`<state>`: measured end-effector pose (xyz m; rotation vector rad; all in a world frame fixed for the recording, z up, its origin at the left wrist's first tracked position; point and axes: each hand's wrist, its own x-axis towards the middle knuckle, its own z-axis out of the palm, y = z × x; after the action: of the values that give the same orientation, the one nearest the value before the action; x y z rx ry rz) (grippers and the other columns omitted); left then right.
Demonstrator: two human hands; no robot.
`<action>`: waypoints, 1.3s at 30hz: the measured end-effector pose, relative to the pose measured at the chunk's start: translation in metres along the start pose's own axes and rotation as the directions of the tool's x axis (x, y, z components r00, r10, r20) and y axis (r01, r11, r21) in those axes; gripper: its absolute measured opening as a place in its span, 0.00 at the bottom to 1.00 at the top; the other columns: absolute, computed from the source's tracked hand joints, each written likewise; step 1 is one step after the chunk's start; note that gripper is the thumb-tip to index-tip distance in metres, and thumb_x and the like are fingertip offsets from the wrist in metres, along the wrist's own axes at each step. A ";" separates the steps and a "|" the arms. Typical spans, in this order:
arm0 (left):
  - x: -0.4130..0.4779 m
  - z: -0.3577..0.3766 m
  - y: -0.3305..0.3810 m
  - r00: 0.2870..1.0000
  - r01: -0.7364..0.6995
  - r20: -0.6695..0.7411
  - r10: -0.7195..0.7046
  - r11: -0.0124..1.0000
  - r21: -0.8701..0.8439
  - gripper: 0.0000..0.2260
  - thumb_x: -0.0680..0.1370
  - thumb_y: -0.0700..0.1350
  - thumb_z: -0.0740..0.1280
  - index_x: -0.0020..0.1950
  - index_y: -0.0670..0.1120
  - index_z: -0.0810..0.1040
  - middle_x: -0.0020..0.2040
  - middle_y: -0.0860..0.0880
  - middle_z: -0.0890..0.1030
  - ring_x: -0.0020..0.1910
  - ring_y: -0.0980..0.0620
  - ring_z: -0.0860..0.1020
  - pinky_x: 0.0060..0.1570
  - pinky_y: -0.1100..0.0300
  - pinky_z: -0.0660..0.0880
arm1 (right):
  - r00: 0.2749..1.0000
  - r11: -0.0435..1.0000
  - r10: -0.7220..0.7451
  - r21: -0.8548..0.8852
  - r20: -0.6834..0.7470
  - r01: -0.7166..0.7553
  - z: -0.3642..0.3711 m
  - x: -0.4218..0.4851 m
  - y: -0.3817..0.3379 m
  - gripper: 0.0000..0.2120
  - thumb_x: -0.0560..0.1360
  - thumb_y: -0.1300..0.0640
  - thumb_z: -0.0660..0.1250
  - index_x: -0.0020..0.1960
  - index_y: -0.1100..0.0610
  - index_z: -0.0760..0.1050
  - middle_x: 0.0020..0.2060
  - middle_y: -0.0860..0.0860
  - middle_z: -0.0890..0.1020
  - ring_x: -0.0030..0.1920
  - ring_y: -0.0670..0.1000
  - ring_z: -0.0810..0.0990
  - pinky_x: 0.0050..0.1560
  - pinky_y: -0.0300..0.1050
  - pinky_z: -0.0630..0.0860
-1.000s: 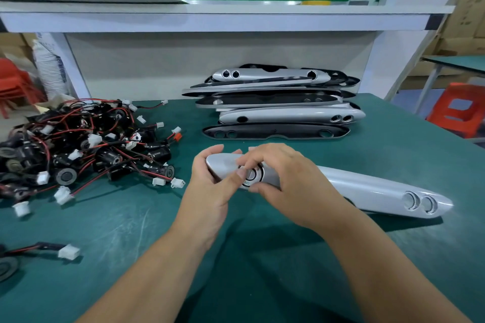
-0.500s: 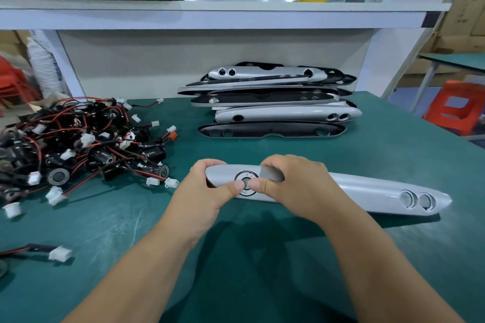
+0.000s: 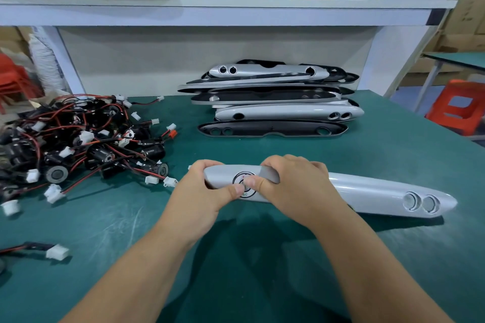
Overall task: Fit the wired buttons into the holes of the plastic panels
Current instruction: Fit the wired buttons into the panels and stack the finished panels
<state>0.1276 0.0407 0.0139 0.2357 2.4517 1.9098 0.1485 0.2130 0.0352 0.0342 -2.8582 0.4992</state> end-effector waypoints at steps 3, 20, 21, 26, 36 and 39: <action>0.001 0.000 -0.002 1.000 -0.004 -0.013 0.004 1.000 0.005 0.18 0.67 0.46 0.78 0.50 0.55 0.73 0.46 0.47 0.82 0.48 0.44 0.80 0.51 0.51 0.75 | 1.000 1.000 0.013 -0.014 -0.009 -0.013 0.001 0.001 -0.001 0.24 0.70 0.29 0.52 0.52 0.45 0.73 0.42 0.42 0.73 0.50 0.48 0.71 0.55 0.47 0.60; 0.004 0.003 -0.004 0.998 0.060 0.026 -0.059 0.996 -0.062 0.15 0.65 0.54 0.71 0.48 0.52 0.76 0.40 0.51 0.84 0.40 0.50 0.82 0.56 0.45 0.76 | 1.000 0.999 0.012 -0.044 -0.026 -0.014 0.009 -0.006 0.004 0.24 0.71 0.29 0.50 0.55 0.42 0.72 0.43 0.42 0.74 0.53 0.47 0.71 0.56 0.45 0.58; 0.004 0.002 -0.005 0.997 0.079 0.026 -0.077 0.992 -0.099 0.13 0.65 0.55 0.69 0.46 0.52 0.78 0.39 0.51 0.84 0.39 0.50 0.82 0.57 0.43 0.76 | 1.000 0.999 -0.003 -0.039 -0.006 0.003 0.008 -0.008 0.007 0.26 0.70 0.28 0.52 0.59 0.41 0.71 0.47 0.41 0.74 0.55 0.46 0.71 0.60 0.46 0.57; 0.005 0.002 -0.005 0.996 0.082 0.026 -0.080 0.991 -0.102 0.19 0.59 0.63 0.70 0.43 0.53 0.79 0.42 0.50 0.84 0.43 0.46 0.82 0.58 0.42 0.75 | 0.995 0.989 -0.049 -0.133 0.087 0.060 0.009 -0.023 0.029 0.40 0.63 0.26 0.61 0.70 0.35 0.51 0.65 0.38 0.66 0.68 0.45 0.60 0.71 0.58 0.45; 0.009 -0.003 -0.019 0.994 0.051 0.094 -0.064 0.990 0.132 0.20 0.66 0.51 0.78 0.51 0.57 0.72 0.44 0.48 0.83 0.44 0.49 0.81 0.43 0.59 0.73 | 0.938 0.895 0.345 -0.288 -0.034 -0.340 -0.036 -0.077 0.161 0.48 0.49 0.17 0.48 0.66 0.35 0.62 0.64 0.40 0.70 0.67 0.49 0.64 0.67 0.58 0.56; 0.009 0.003 -0.017 0.999 -0.009 0.048 0.002 0.988 0.155 0.18 0.67 0.49 0.78 0.47 0.57 0.71 0.38 0.53 0.82 0.34 0.61 0.77 0.34 0.70 0.70 | 0.928 0.905 0.350 -0.211 -0.127 -0.370 -0.039 -0.088 0.181 0.44 0.51 0.20 0.56 0.62 0.39 0.70 0.59 0.43 0.76 0.63 0.52 0.68 0.62 0.56 0.66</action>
<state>0.1177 0.0410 -0.0030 0.2887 2.5721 1.6952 0.2318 0.3950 -0.0098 -0.5539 -2.8213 0.2183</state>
